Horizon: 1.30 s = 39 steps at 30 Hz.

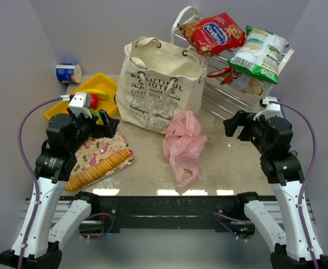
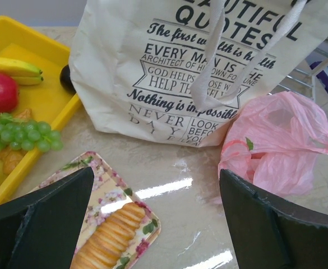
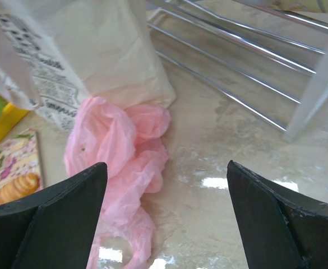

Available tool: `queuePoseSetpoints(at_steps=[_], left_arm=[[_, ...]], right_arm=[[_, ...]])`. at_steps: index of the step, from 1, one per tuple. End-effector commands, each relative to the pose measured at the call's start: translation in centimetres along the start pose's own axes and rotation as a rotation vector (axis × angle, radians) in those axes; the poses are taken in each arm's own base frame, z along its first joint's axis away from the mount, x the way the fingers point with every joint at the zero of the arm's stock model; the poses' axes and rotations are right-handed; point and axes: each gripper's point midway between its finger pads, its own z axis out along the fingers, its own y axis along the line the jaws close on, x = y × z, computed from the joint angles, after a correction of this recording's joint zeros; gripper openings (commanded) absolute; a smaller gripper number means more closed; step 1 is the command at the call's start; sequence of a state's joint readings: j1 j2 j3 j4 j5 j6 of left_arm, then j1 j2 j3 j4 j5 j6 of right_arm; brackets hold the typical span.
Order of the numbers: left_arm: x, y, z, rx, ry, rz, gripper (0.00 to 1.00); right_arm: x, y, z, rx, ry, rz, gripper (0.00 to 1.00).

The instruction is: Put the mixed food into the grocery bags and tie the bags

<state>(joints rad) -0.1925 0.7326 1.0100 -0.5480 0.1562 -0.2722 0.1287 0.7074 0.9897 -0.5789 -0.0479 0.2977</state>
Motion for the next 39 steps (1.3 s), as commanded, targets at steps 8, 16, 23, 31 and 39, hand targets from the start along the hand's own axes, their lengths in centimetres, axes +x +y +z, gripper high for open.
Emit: queuePoseSetpoints(at_steps=[8,16,23,31,39], left_arm=[[-3.7,-3.1,2.5,0.149,-0.064,-0.082,1.00],[-8.6,-3.5,3.6,0.128,-0.135,-0.102,1.00],[-14.6,-2.3,8.0,0.021,-0.202,-0.096,1.00],[-17.4,-0.7,16.5,-0.049,-0.185,-0.091,1.00],[-16.7,-0.6,22.8,-0.006,-0.130,-0.074,0.92]], right_arm=[[2.4,12.4,2.3,-0.378,0.116,0.006,0.87],[5.0,11.5,5.2,-0.185,0.166,-0.036,0.91],[5.7,11.0,6.2,-0.147,0.180,-0.040,0.91],[4.8,10.4,4.2,-0.155,0.164,-0.051,0.92],[3.9,10.1,1.8,-0.188,0.162,-0.073,0.95]])
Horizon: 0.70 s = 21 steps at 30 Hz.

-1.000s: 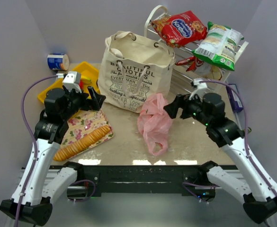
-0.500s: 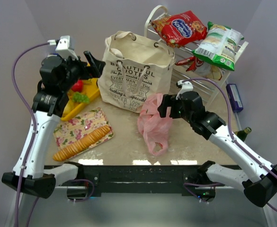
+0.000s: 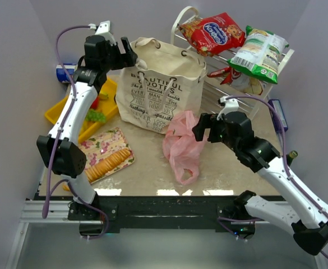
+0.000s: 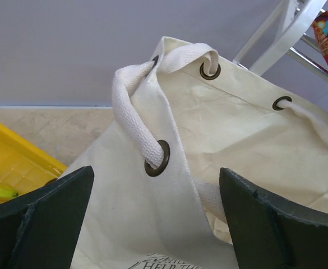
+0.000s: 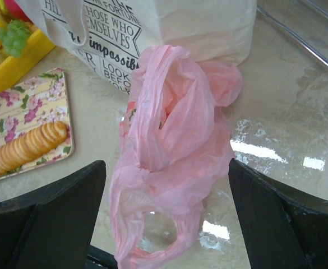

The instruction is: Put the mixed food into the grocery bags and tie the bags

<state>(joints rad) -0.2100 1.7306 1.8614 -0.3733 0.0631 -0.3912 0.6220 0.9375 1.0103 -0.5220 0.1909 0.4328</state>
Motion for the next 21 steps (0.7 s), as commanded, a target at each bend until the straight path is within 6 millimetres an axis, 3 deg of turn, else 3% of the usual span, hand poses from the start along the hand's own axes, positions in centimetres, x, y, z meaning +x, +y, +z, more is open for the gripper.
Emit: queuePoseSetpoints(at_steps=[1,2,3,5,6,8,9,11,12,14,16,20,21], left_arm=[[-3.1,-2.1,0.0,0.083,-0.064,0.048,0.83],[-2.6,-2.5,0.1,0.107,-0.046,0.050,0.73],[-1.9,-2.4,0.1,0.111,-0.029,0.052,0.52],[-2.0,-2.5,-0.9,0.118,-0.040,0.064,0.31],[-0.5,-2.0,-0.7,0.114,-0.022,0.065,0.16],[-0.7,-2.6,-2.4,0.150,-0.047,0.090,0.07],[0.7,-2.1,-2.5,0.150,-0.033,0.096,0.01],[0.4,-2.4,-4.4,0.167,-0.061,0.125,0.00],[1.5,-2.0,-4.6,0.167,-0.056,0.135,0.00],[1.0,-2.2,-6.6,0.175,-0.096,0.163,0.00],[2.0,-1.7,-7.4,0.175,-0.112,0.187,0.00],[3.6,-1.2,-9.8,0.179,-0.154,0.207,0.00],[2.9,-1.3,-10.1,0.186,-0.194,0.215,0.00]], right_arm=[[-1.9,0.8,-2.2,-0.038,-0.039,-0.029,0.94],[-2.1,0.8,-2.4,-0.041,-0.042,-0.033,0.94],[-2.0,0.7,-2.6,-0.039,-0.033,-0.036,0.95],[-2.6,0.9,-3.3,-0.045,-0.045,-0.040,0.94],[-2.8,0.9,-3.6,-0.045,-0.040,-0.041,0.94],[-4.3,1.5,-4.7,-0.062,-0.068,-0.039,0.94],[-4.7,1.6,-5.1,-0.069,-0.071,-0.046,0.94],[-6.8,2.5,-6.3,-0.097,-0.113,-0.051,0.94],[-7.4,2.6,-6.7,-0.100,-0.121,-0.067,0.94],[-9.6,3.5,-7.4,-0.115,-0.154,-0.078,0.95],[-10.9,3.7,-7.7,-0.108,-0.169,-0.104,0.97],[-15.7,4.2,-7.4,-0.043,-0.241,-0.150,0.99],[-16.1,4.2,-5.6,-0.012,-0.219,-0.189,0.99]])
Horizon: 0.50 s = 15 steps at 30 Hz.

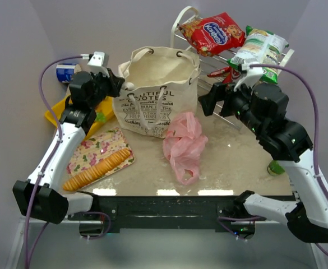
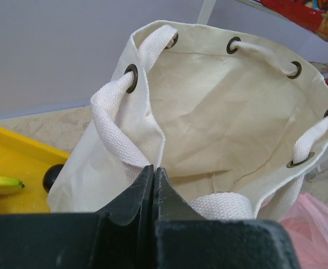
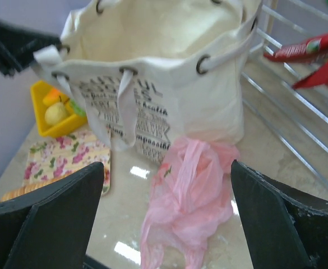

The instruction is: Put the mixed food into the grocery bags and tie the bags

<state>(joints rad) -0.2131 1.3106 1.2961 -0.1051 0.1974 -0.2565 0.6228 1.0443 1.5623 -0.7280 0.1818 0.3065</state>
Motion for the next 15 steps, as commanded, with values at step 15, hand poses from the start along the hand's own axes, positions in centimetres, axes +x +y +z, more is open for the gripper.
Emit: queuePoseSetpoints(at_steps=[15], left_arm=[[1.3,1.2,-4.5,-0.048,-0.195,0.123,0.00]], right_arm=[[-12.5,-2.9,13.9,0.356,-0.241,-0.424,0.99]])
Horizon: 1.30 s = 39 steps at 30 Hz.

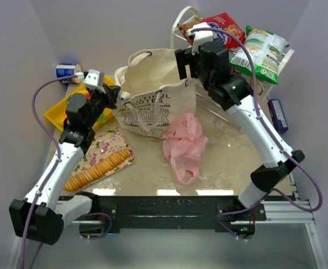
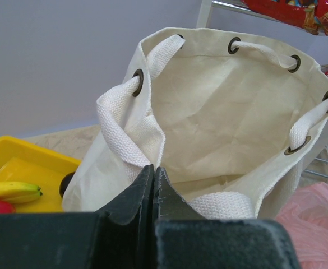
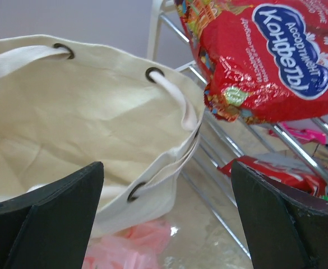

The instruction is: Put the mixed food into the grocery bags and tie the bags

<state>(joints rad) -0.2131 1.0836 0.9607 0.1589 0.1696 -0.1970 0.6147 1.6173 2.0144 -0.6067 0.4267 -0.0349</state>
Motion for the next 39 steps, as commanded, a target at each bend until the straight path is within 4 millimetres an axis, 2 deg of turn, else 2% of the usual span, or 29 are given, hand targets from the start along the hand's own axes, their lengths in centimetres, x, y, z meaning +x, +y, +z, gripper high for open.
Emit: queuePoseSetpoints(at_steps=[1,2,4,8,9,10,15,25,32,39], left_arm=[[-0.3,0.9,-0.5,-0.040,-0.040,0.041,0.00],[-0.2,0.8,-0.5,-0.036,-0.038,0.039,0.00],[-0.1,0.7,-0.6,-0.030,-0.035,0.042,0.00],[0.5,0.5,-0.8,-0.019,-0.028,0.034,0.00],[0.6,0.4,-0.8,-0.014,-0.030,0.030,0.00],[0.4,0.2,-1.0,-0.008,-0.037,0.028,0.00],[0.9,0.3,-0.8,-0.010,-0.028,0.013,0.00],[0.2,0.1,-1.2,-0.009,-0.030,0.013,0.00],[0.2,0.3,-1.2,-0.020,-0.025,0.018,0.00],[-0.1,0.2,-1.3,-0.016,-0.034,0.023,0.00]], right_arm=[[-6.2,-3.7,0.4,0.139,-0.199,-0.084,0.99],[-5.7,-3.8,1.6,0.149,-0.192,-0.110,0.99],[-6.1,-4.3,2.6,0.181,-0.208,-0.159,0.99],[-5.6,-5.1,5.2,0.222,-0.206,-0.232,0.99],[-4.7,-4.8,6.5,0.227,-0.185,-0.251,0.99],[-5.0,-5.2,6.6,0.249,-0.188,-0.248,0.99],[-4.4,-4.8,8.9,0.276,-0.193,-0.289,0.99],[-2.7,-6.9,11.7,0.440,-0.120,-0.372,0.99],[-2.6,-8.6,11.8,0.540,-0.096,-0.423,0.99],[-2.0,-10.6,12.1,0.537,-0.074,-0.425,0.99]])
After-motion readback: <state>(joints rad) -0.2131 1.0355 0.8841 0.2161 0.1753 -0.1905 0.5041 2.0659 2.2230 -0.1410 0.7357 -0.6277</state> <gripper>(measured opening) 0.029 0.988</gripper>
